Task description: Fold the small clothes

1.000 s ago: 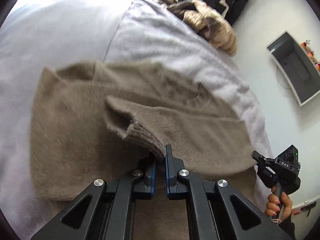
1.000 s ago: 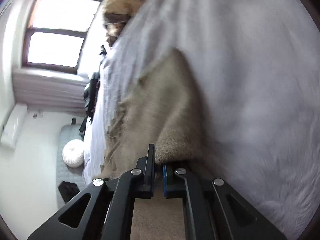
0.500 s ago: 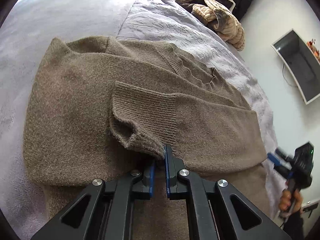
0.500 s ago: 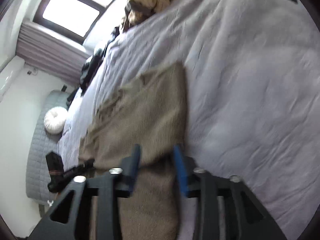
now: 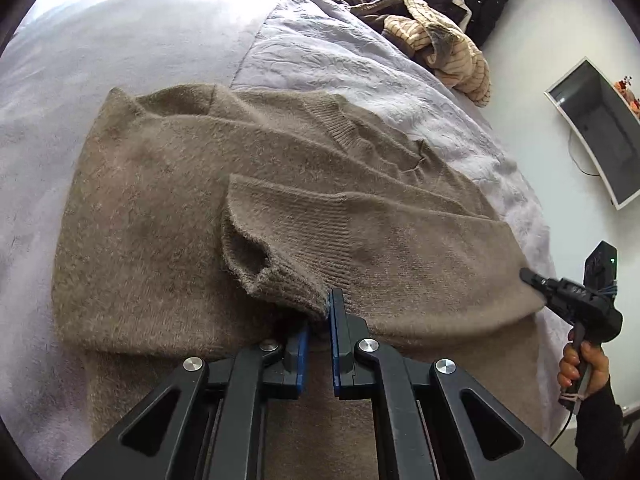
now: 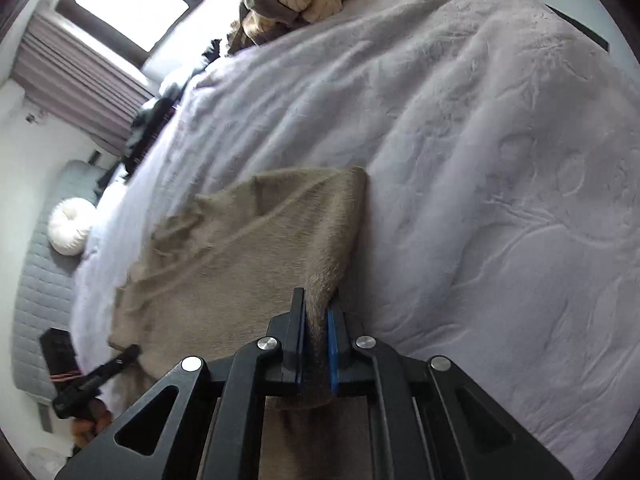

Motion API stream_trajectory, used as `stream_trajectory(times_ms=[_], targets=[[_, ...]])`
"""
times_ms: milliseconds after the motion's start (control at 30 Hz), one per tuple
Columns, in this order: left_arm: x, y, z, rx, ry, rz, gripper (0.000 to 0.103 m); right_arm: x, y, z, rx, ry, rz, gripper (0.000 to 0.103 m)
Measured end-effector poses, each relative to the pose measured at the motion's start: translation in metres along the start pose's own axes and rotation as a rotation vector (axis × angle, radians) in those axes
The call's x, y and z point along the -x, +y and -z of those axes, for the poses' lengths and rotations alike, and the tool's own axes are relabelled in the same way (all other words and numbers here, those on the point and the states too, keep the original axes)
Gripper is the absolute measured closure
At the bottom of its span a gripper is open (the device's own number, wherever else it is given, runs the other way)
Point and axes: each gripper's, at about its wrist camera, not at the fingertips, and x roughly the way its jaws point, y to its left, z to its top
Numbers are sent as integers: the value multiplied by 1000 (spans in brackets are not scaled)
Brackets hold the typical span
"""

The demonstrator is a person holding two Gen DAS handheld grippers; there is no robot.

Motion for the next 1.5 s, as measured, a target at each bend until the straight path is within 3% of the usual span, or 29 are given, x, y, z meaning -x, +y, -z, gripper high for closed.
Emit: stream_trajectory(times_ms=[33, 167, 267, 367, 467, 500, 533, 567, 633, 667, 700, 767, 800, 900, 1000, 1167, 1267, 1367, 1400, 1433, 1500], targets=[[1, 1, 2, 6, -3, 2, 94, -6, -5, 2, 22, 7, 18, 94], [15, 15, 10, 23, -21, -14, 94, -4, -18, 9, -37, -21, -43, 94], [30, 22, 11, 3, -39, -102, 94, 1, -19, 7, -55, -19, -48, 95], [45, 29, 10, 22, -68, -134, 94, 11, -26, 10, -113, -24, -76, 88], [54, 27, 4, 25, -99, -143, 94, 26, -21, 24, -135, -18, -121, 65], [54, 24, 2, 18, -103, -144, 94, 30, -20, 30, -139, -6, -150, 48], [54, 19, 0, 3, -104, -148, 93, 32, -19, 35, -140, 2, -172, 42], [53, 13, -1, -15, -103, -157, 88, 31, -17, 39, -142, 9, -188, 42], [52, 1, -1, -50, -113, -179, 22, 28, -14, 43, -158, 23, -199, 42], [53, -5, -1, -67, -136, -191, 19, 25, -15, 44, -176, 29, -208, 42], [54, -13, -1, -103, -162, -203, 19, 21, -18, 45, -205, 38, -222, 42], [49, -21, -4, -140, -145, -224, 19, 16, -19, 46, -218, 47, -224, 54], [46, -22, -5, -143, -132, -239, 19, 14, -16, 46, -206, 56, -211, 69], [24, -15, -6, -140, -66, -323, 19, 12, -6, 48, -133, 60, -124, 77], [7, 1, -1, -121, -16, -375, 19, 10, 2, 51, -44, 59, -52, 79], [15, -6, 6, -176, -30, -415, 19, 16, -1, 56, -50, 44, -46, 79], [29, 1, 3, -113, -63, -379, 19, 20, -3, 58, -64, 38, -48, 79], [34, 4, -5, -45, -73, -283, 21, 24, -2, 62, -66, 35, -43, 76], [32, 4, -7, -40, -64, -242, 30, 25, -1, 63, -63, 36, -39, 76], [29, 2, -8, -45, -51, -215, 49, 25, -1, 63, -62, 36, -37, 76], [18, -1, -10, -54, 8, -177, 77, 25, 0, 63, -60, 35, -32, 76]])
